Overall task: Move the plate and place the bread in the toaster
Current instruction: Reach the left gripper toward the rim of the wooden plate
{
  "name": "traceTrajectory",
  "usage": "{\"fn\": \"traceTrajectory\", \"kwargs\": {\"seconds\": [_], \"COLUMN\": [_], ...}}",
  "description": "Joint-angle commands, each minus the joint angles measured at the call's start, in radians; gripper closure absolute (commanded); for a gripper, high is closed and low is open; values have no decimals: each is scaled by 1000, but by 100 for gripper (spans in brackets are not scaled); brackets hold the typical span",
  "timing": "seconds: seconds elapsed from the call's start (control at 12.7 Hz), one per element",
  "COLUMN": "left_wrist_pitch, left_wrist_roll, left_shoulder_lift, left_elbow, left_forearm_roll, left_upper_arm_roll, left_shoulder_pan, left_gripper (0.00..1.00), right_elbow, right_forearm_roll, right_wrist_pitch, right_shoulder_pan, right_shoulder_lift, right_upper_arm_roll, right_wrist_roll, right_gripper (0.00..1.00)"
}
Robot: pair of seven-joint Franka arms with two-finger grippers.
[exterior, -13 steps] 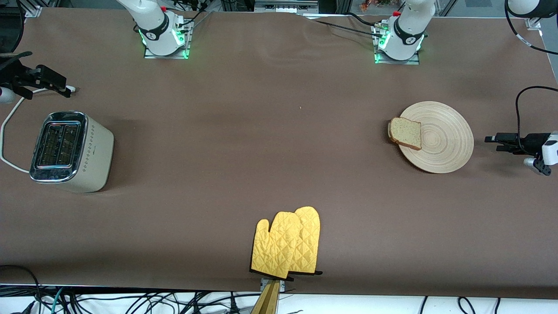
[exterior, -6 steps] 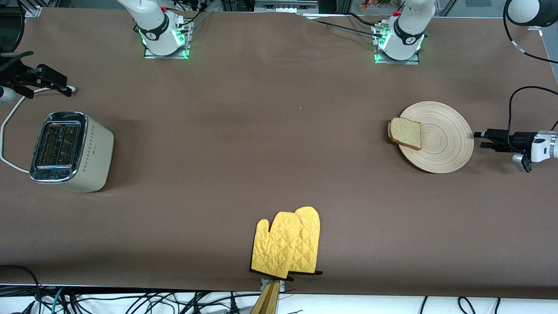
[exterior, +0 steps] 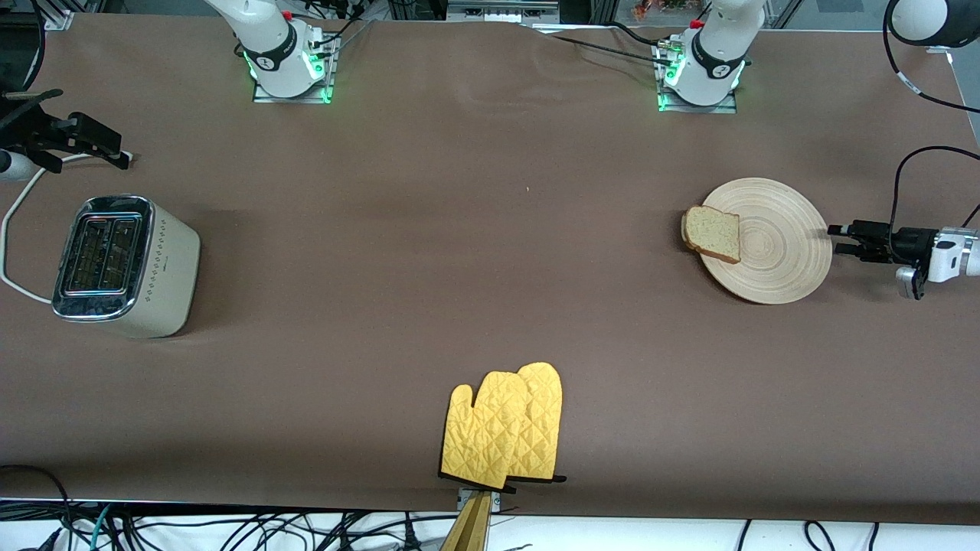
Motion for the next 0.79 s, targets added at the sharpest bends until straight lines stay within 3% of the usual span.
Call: {"fn": "traceTrajectory", "kwargs": {"seconds": [0.0, 0.31, 0.39, 0.71], "left_wrist_pitch": [-39, -39, -39, -38], "left_wrist_roll": [22, 19, 18, 16], "left_shoulder_lift": [24, 39, 48, 64], "left_elbow": [12, 3, 3, -11], "left_forearm_roll": [-55, -77, -77, -77], "left_upper_arm_roll": [-5, -5, -5, -17], "left_shoulder_pan": [7, -1, -1, -5], "left_gripper": [7, 12, 17, 74], "right_elbow": [29, 48, 48, 49], "right_forearm_roll": [1, 8, 10, 7], "right_wrist_pitch": [-20, -22, -22, -20], "right_shoulder_pan": [1, 13, 13, 15], "right_shoulder_lift": [9, 29, 29, 31], "right_upper_arm_roll": [5, 5, 5, 5], "right_wrist_roll": [5, 4, 2, 5], "right_gripper": [0, 0, 0, 0]}}
